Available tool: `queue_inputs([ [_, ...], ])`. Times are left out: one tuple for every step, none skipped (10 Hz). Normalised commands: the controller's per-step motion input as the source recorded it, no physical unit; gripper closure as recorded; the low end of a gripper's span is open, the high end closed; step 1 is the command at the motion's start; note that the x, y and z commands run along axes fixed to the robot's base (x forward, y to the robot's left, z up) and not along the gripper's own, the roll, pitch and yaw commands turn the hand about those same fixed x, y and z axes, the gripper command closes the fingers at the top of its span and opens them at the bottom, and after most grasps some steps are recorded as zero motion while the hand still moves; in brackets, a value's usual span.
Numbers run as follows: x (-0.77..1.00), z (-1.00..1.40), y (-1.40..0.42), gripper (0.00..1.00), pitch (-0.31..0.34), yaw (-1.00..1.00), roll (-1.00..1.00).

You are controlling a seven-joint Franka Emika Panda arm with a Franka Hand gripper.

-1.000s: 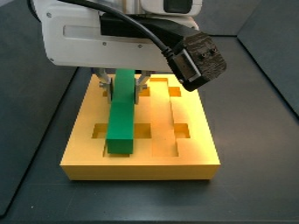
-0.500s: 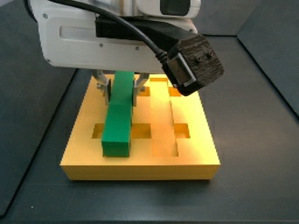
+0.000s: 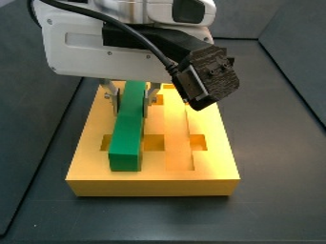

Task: Pick up the green object. Move up. Move to above the board. Insert the green object.
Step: Insert the green object.

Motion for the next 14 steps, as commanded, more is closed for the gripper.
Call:
queue_inputs([
  [0.03, -0.13, 0.08, 1.00, 0.107, 0.00, 0.15],
  [0.05, -0.08, 0.07, 1.00, 0.121, 0.00, 0.17],
  [0.07, -0.11, 0.06, 1.00, 0.113, 0.00, 0.14],
  [0.03, -0.18, 0.01, 1.00, 0.090, 0.00, 0.15],
  [0.00, -0.38, 0.00, 1.00, 0.023, 0.00, 0.17],
  [0.00, -0.61, -0.11, 1.00, 0.023, 0.00, 0.29],
  [0.00, -0.67, -0.07, 1.00, 0.020, 0.00, 0.28],
  [0.00, -0.61, -0.07, 1.00, 0.019, 0.00, 0.28],
  [0.00, -0.53, -0.07, 1.00, 0.007, 0.00, 0.27],
  [0.00, -0.44, -0.07, 1.00, 0.034, 0.00, 0.26],
  [0.06, -0.32, 0.00, 1.00, 0.083, 0.00, 0.24],
  [0.03, -0.29, 0.00, 1.00, 0.089, 0.00, 0.17],
  [0.00, -0.29, 0.04, 1.00, 0.076, 0.00, 0.12],
  [0.00, -0.05, 0.00, 1.00, 0.019, 0.06, 0.00],
])
